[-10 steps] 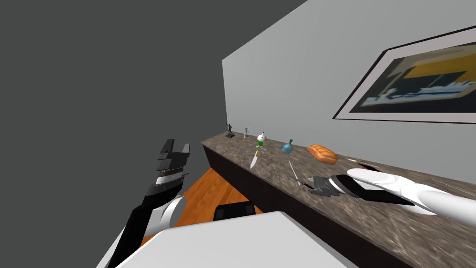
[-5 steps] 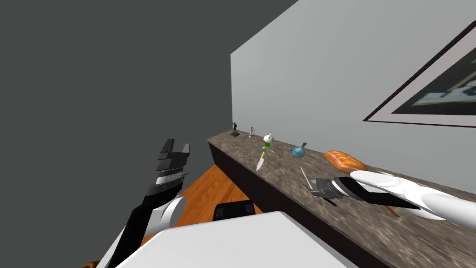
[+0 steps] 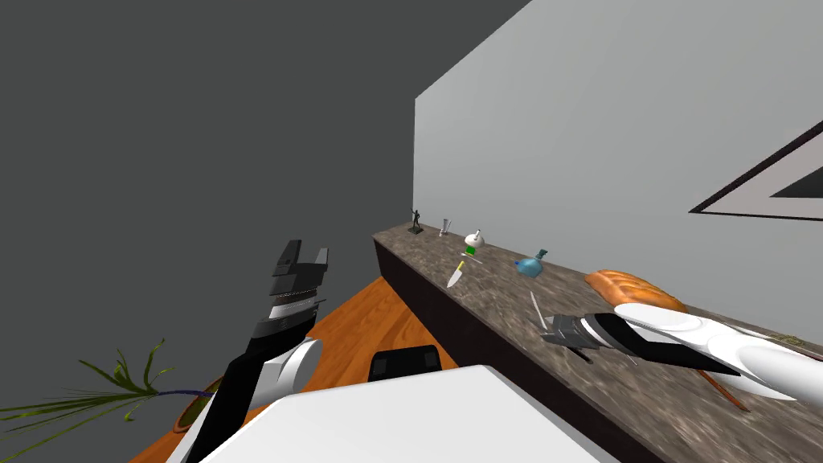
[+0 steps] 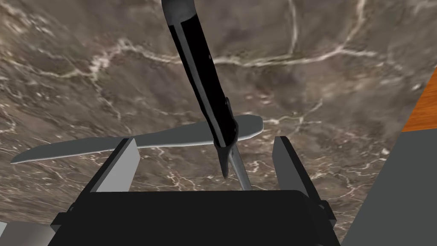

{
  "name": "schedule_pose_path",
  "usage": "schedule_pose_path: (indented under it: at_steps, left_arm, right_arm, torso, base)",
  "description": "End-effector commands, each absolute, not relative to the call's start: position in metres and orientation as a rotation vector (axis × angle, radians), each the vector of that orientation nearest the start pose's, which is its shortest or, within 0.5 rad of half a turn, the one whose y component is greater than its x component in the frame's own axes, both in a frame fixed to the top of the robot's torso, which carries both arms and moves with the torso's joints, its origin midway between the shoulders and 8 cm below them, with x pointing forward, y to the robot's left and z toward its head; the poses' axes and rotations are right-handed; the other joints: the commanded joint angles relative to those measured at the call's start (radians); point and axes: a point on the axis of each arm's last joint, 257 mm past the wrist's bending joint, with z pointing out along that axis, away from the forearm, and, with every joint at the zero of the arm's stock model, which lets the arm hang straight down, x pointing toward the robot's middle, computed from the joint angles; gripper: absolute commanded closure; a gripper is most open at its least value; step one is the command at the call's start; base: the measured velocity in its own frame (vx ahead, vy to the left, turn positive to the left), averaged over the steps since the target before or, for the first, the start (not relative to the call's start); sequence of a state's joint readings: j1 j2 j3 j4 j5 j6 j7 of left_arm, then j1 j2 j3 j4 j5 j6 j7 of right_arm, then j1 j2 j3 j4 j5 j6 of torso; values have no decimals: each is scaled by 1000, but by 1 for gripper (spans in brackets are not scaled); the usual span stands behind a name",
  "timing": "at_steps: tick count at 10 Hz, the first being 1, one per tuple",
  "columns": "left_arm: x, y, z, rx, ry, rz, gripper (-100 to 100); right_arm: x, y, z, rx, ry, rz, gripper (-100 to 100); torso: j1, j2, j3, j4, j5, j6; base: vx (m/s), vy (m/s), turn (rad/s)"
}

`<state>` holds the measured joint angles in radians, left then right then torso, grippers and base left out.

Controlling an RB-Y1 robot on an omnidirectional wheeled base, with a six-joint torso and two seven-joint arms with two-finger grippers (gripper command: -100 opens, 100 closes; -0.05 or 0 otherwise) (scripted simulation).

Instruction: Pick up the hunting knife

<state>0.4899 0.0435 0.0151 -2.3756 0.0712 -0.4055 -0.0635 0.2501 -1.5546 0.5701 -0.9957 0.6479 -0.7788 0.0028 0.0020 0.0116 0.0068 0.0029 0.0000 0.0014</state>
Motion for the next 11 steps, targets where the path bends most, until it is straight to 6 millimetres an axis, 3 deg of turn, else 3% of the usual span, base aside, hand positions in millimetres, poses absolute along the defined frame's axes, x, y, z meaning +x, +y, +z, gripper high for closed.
schedule_pose_path:
  at_steps: [1,3,4,8,9,10,11]
  left_arm:
    - [339,283,53,-635,616,-1286,0]
    - [339,283,53,-635,616,-1286,0]
    - [339,283,53,-635,616,-1285,0]
    - [339,283,53,-635,616,-1285,0]
    - [339,283,53,-635,616,-1285,0]
    - [339,283,53,-635,616,-1285,0]
    - [339,283,53,-635,616,-1285,0]
  right_arm:
    - [198,-662,-334,-581,2744,-33,-100]
    - [197,-664,-335,-570,2746,-35,-100]
    - [196,-665,-335,-565,2747,-35,100]
    - [197,-665,-335,-564,2746,-36,100]
    - [197,-665,-335,-564,2746,-37,0]
    - [201,-659,-331,-616,2736,-27,100]
    - [204,-656,-329,-650,2727,-22,100]
  torso:
    - [0,0,0,0,0,0]
    - [-2,0,0,0,0,0]
    - [-1,-4,-2,-1,0,1]
    - [-4,-10,-6,-3,-2,1]
    - [-4,-10,-6,-3,-2,0]
    - [-4,-10,-6,-3,-2,0]
    - [-5,-14,-8,-4,-2,4]
  base:
    - [-131,-17,251]
    - [-92,-10,144]
    - [-10,0,-11]
    - [-1,1,0]
    - [0,0,0]
    - [108,1,-323]
    - [164,13,-399]
